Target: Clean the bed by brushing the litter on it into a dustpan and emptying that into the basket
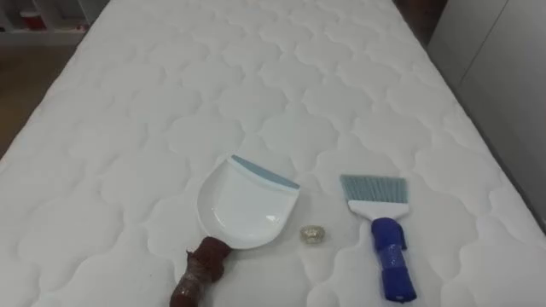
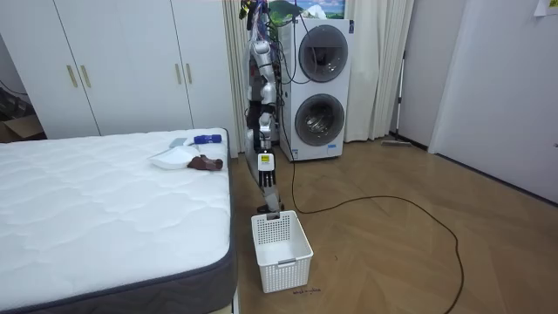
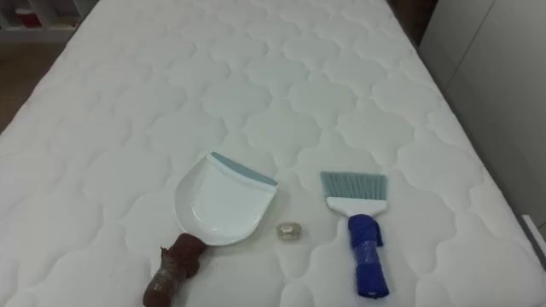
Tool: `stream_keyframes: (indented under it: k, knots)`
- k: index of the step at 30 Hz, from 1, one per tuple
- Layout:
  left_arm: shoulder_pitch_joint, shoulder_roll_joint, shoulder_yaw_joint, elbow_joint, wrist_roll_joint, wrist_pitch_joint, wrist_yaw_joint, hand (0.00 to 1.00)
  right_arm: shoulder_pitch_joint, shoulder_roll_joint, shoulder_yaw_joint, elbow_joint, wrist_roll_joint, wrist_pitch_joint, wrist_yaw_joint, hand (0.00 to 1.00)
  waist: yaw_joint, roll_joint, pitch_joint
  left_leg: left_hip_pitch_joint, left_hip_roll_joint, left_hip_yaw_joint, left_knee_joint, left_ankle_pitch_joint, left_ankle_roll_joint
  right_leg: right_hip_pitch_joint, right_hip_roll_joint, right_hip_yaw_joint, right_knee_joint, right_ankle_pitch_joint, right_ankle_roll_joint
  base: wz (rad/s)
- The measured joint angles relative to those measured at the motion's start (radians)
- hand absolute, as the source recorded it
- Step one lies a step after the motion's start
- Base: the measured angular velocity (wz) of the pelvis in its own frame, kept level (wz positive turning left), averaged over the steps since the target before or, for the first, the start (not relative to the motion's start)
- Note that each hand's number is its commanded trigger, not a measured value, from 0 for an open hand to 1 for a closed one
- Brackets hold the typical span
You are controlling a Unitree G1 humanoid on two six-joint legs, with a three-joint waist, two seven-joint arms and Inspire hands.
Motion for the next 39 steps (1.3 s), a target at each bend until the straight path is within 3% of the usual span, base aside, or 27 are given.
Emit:
stream_keyframes:
  k: [13,19,22,28,31,32,35,39]
  knots:
    - [-0.005,0.000,0.001,-0.001,-0.001,-0.019,0.024,0.00,-0.001,-0.001,0.000,-0.026,-0.003,-0.034,-0.025,0.00,0.001,-0.005,-0.0009,0.001,0.000,-0.003,0.002,0.000,0.000,0.000,0.000,-0.001,0.001,0.000,0.000,0.01]
    - [-0.017,0.001,0.015,-0.013,0.001,-0.049,0.105,0.00,-0.001,-0.001,0.001,-0.025,0.014,-0.065,-0.069,0.00,0.003,-0.012,-0.0005,0.002,0.001,-0.002,0.002,0.000,0.000,0.000,0.001,0.000,0.000,0.001,-0.001,0.00]
    - [-0.021,0.002,0.030,-0.061,0.002,-0.082,0.149,0.00,-0.008,-0.001,-0.002,-0.025,0.011,-0.090,-0.093,0.00,0.003,-0.009,-0.0004,-0.001,0.001,-0.004,0.002,0.000,0.000,0.000,0.001,-0.001,-0.003,0.001,-0.001,0.01]
    - [-0.020,0.000,0.043,-0.346,0.011,-0.149,0.283,0.00,-0.014,-0.004,-0.002,-0.051,0.014,-0.142,-0.143,0.00,0.002,0.004,-0.0015,-0.034,0.001,-0.012,0.006,0.000,0.000,-0.024,0.002,-0.013,0.000,0.008,0.000,0.03]
    - [-0.025,0.003,-0.008,-0.495,0.018,-0.181,0.345,0.00,-0.021,-0.007,0.001,-0.060,0.030,-0.161,-0.150,0.00,-0.001,0.007,-0.0032,-0.055,0.000,-0.018,0.013,0.001,0.000,-0.047,0.000,-0.027,0.010,0.010,0.000,0.06]
    - [-0.027,0.004,-0.038,-0.546,0.018,-0.192,0.363,0.00,-0.029,-0.009,0.003,-0.060,0.066,-0.164,-0.156,0.00,-0.001,0.013,0.0014,-0.059,-0.001,-0.023,0.013,0.001,0.001,-0.052,0.000,-0.028,0.015,0.010,0.000,0.04]
    - [-0.026,0.000,-0.094,-0.664,0.019,-0.214,0.369,0.00,-0.035,-0.010,0.002,-0.061,0.107,-0.187,-0.163,0.00,-0.004,0.019,0.0030,-0.061,-0.002,-0.025,0.010,0.001,0.001,-0.054,0.001,-0.028,0.013,0.010,0.000,0.00]
    - [-0.028,0.002,-0.125,-0.759,0.020,-0.245,0.373,0.00,-0.035,-0.010,0.003,-0.064,0.145,-0.199,-0.162,0.00,-0.004,0.010,0.0015,-0.068,0.002,-0.025,0.009,0.001,0.000,-0.056,0.001,-0.035,0.000,0.011,-0.002,0.00]
